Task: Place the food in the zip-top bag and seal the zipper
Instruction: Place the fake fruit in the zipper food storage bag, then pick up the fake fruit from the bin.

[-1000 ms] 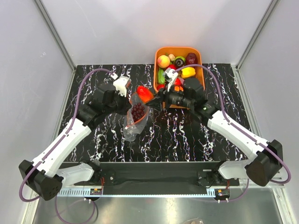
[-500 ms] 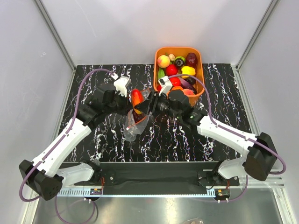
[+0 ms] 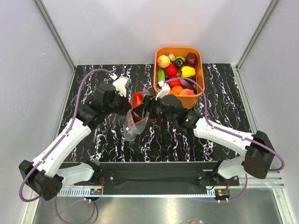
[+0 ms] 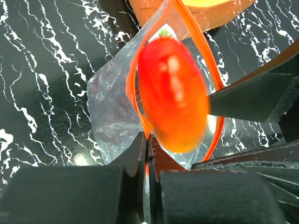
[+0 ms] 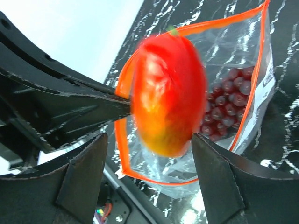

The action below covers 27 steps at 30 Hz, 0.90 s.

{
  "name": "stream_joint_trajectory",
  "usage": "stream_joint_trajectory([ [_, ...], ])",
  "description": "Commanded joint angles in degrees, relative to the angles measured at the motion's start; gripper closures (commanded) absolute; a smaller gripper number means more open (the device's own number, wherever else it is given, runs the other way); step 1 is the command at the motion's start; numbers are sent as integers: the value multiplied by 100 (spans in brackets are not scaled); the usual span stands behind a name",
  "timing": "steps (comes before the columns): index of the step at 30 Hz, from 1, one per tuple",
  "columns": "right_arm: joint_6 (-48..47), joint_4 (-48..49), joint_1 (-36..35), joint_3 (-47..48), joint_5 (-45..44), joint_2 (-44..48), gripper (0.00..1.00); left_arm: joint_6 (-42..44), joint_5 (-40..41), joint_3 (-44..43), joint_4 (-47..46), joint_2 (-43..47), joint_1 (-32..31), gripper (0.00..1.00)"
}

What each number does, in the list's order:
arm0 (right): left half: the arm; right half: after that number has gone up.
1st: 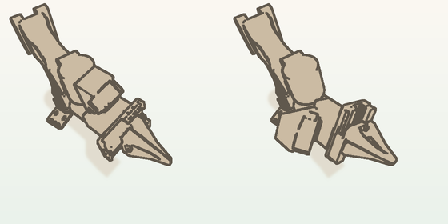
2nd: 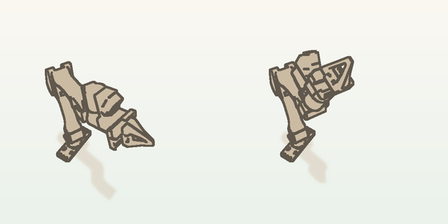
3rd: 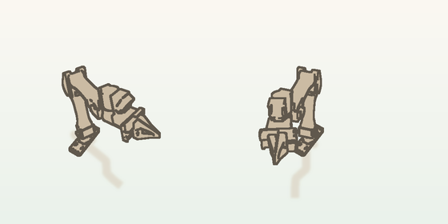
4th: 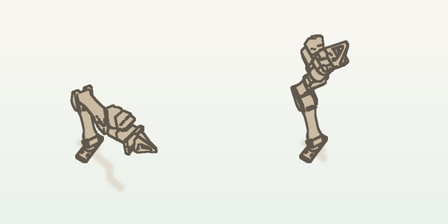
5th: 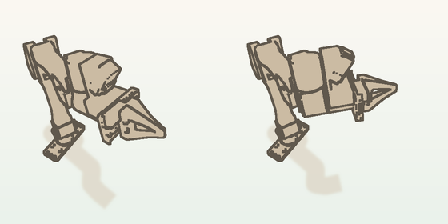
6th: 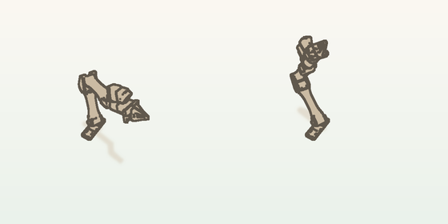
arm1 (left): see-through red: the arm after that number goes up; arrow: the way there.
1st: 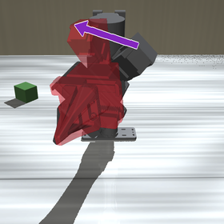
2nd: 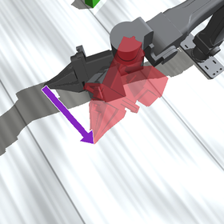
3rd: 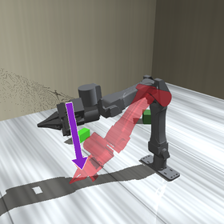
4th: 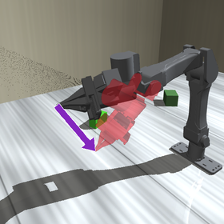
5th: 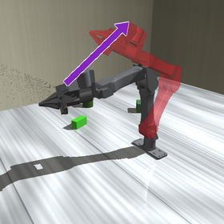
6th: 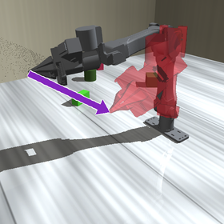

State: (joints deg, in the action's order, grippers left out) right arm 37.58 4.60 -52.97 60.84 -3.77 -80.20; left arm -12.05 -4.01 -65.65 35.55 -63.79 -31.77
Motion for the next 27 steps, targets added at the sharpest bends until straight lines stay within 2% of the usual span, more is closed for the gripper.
stream_joint_trajectory([
  [1, -400, -56, -125, 262, -431, 119, 21, 1, 181, -264, -39, 112, 4, 100],
  [6, -796, -301, -187, 358, -756, 233, 20, 19, 287, -256, -22, 121, 4, 100],
  [9, -1086, -425, -196, 446, -1011, 356, 24, 36, 339, -247, -13, 112, 4, 100],
  [11, -1444, -872, -179, 621, -1371, 470, 25, 54, 375, -247, -4, 130, 4, 100],
  [14, -1788, -1934, 163, 1429, -1355, 217, 27, 124, 383, -220, -22, 139, 4, 100],
  [16, -1938, -2391, 585, 1841, -996, 14, 27, 159, 383, -229, -13, 130, 4, 100],
  [21, -2281, -2613, 1508, 2221, -467, -293, 23, 186, 375, -203, -22, 130, 4, 100],
  [23, -2405, -2657, 2017, 2432, -414, -592, 16, 195, 375, -203, -22, 130, 4, 100],
  [27, -2580, -2833, 2756, 3038, -72, -1539, 10, 203, 375, -203, -13, 112, 4, 100],
])
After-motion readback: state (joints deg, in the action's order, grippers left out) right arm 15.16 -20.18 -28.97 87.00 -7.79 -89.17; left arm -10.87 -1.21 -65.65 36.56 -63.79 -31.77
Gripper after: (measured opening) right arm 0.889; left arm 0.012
